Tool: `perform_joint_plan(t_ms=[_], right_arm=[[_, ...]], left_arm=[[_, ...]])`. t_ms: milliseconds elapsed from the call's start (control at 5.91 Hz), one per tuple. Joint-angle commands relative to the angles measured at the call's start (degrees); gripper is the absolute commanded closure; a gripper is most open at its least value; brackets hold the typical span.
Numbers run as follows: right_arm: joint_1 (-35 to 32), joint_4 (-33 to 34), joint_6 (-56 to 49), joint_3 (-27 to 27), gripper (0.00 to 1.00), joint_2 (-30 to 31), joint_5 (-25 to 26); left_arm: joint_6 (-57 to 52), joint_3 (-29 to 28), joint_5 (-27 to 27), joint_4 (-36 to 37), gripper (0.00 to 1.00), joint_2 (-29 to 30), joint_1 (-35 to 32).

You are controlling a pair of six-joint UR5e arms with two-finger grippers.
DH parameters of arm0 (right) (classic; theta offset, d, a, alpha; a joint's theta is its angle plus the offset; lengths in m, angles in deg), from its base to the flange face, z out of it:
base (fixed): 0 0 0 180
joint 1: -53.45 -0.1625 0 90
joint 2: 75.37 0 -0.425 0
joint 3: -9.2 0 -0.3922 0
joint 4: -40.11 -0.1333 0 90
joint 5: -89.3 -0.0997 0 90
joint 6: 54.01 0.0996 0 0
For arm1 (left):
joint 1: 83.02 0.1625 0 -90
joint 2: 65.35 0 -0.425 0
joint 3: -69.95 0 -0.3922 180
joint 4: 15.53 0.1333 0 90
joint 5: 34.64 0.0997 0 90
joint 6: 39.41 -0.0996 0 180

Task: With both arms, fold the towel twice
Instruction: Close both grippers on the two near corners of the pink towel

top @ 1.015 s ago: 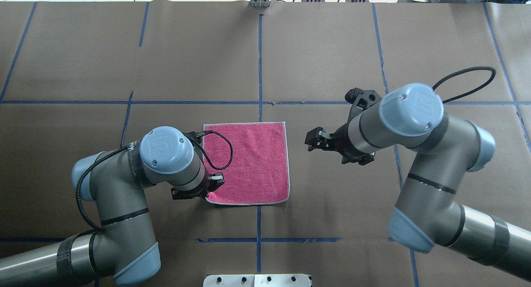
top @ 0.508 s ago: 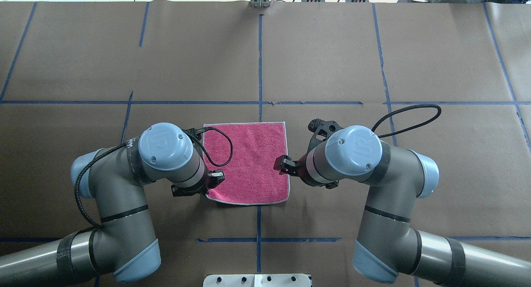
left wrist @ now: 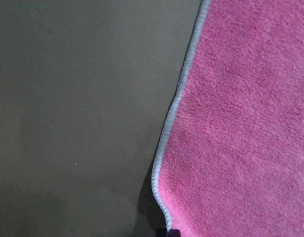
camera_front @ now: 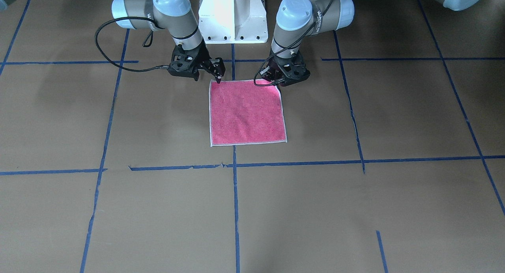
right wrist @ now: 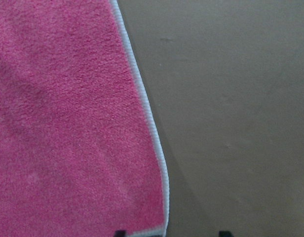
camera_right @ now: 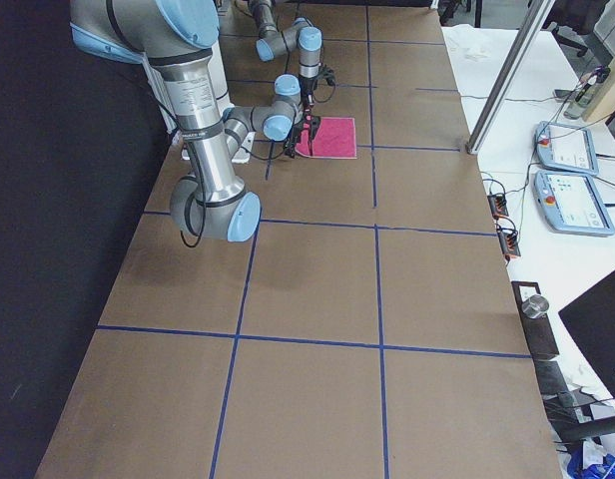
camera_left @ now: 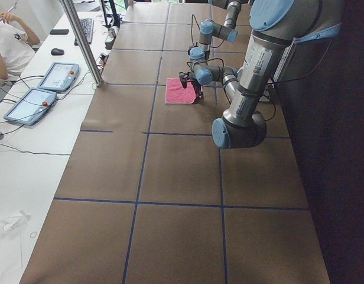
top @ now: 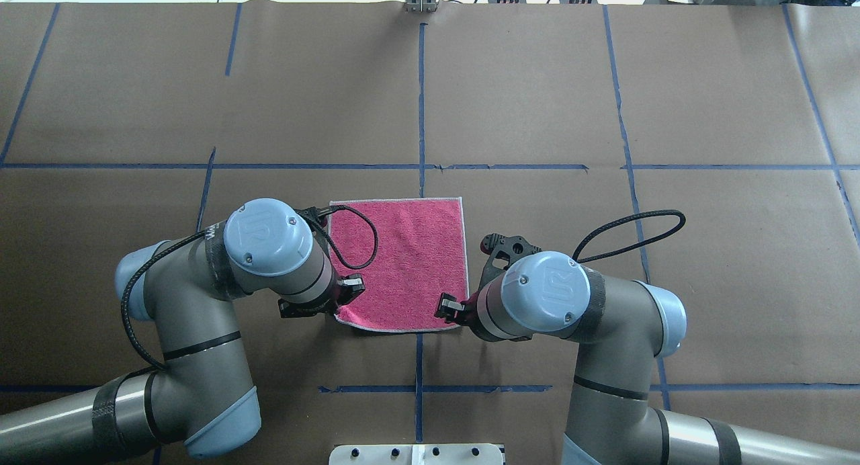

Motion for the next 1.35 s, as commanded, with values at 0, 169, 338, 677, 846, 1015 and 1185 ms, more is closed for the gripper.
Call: perform_joint_plan(t_ms=[0, 169, 338, 677, 846, 1015, 1185], right_arm=[[0.3, 0.1, 0.1, 0.7, 0.43, -0.3, 1.2], [0.3, 0.0, 0.1, 1.5, 0.43, -0.6, 1.7], [0.3, -0.1, 0.1, 2.8, 0.43, -1.0, 1.8], [0.4, 0.0, 0.2, 2.8, 0.57, -1.2, 1.8], [0.3, 0.0, 0.1, 2.6, 0.74, -1.2, 1.8], [0.4, 0.0, 0.1, 2.4, 0.80, -1.2, 1.7], [0.3, 0.0, 0.1, 2.2, 0.85, -1.1, 1.7]], left_arm=[[0.0, 0.0, 0.0, 0.0, 0.98, 0.0, 0.0], [0.0, 0.0, 0.0, 0.0, 0.98, -0.1, 0.0], [0.1, 0.0, 0.0, 0.0, 0.98, -0.1, 0.0], [0.0, 0.0, 0.0, 0.0, 0.98, -0.3, 0.0], [0.1, 0.1, -0.1, 0.1, 0.98, -0.3, 0.0], [0.1, 0.1, -0.1, 0.1, 0.98, -0.4, -0.1], [0.1, 0.1, -0.1, 0.1, 0.98, -0.4, -0.1]])
